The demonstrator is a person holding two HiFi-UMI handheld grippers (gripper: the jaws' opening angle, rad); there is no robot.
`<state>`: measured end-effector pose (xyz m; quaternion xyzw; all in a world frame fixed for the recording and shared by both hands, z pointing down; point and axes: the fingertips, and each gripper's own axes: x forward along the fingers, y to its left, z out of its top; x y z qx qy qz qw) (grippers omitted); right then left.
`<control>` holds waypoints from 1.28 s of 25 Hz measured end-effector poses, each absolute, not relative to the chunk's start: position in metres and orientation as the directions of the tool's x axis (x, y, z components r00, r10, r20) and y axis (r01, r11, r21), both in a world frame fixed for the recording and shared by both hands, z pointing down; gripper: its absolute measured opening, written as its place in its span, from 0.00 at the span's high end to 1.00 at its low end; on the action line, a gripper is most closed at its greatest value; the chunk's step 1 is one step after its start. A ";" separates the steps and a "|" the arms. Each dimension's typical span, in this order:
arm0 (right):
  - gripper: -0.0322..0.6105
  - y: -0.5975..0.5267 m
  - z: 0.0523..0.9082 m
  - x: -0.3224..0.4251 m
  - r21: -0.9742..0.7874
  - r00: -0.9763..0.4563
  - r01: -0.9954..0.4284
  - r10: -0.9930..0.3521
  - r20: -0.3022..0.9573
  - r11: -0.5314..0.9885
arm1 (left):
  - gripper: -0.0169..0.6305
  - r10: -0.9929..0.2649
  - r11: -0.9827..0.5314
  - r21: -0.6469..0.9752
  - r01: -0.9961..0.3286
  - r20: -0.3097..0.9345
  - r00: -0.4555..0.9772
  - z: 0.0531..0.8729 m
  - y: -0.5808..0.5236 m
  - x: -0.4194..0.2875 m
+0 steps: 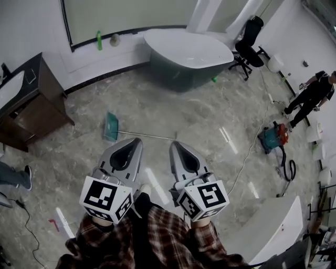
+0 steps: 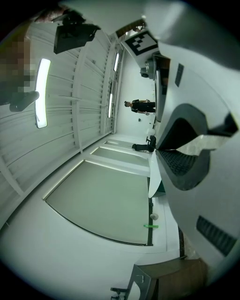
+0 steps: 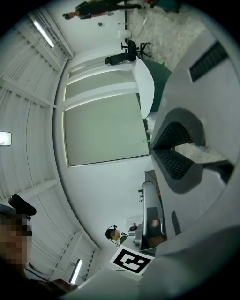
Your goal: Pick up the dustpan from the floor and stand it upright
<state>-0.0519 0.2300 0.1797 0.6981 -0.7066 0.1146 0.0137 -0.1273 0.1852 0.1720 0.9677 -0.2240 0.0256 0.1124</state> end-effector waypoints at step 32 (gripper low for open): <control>0.93 -0.090 0.202 0.137 -0.170 0.116 -0.974 -0.973 0.199 -0.151 | 0.96 -0.294 -0.933 0.176 -0.314 0.131 0.947 0.185 -0.140 0.073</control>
